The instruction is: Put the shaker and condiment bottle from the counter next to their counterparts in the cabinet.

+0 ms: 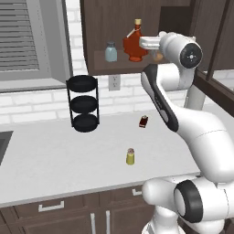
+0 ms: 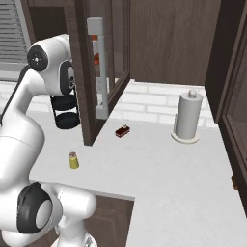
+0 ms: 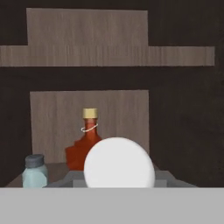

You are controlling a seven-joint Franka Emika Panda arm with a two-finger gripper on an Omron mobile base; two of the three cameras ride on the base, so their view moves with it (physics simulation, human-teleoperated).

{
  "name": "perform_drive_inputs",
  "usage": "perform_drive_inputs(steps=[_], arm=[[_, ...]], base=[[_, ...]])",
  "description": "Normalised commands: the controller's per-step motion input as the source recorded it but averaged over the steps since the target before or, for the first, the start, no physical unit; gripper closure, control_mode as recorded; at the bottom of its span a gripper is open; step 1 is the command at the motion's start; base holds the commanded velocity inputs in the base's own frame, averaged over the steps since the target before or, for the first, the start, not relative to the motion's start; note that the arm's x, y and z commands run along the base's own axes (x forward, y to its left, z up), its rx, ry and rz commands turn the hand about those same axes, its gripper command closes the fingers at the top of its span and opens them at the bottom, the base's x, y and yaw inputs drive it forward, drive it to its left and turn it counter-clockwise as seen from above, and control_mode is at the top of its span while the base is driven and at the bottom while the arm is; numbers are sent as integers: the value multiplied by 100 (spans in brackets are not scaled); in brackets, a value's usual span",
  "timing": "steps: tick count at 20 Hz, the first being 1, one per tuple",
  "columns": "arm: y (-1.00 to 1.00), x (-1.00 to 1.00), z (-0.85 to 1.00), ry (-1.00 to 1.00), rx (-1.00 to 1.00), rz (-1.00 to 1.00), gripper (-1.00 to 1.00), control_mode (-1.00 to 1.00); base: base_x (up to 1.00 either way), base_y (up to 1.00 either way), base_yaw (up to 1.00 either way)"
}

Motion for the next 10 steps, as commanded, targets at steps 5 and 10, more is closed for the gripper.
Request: perform_drive_inputs(steps=[5, 10], arm=[[-1, 0, 0, 0, 0, 0, 100, -100], [0, 4, 0, 1, 0, 0, 100, -100]], base=[[0, 0, 0], [0, 0, 0]])
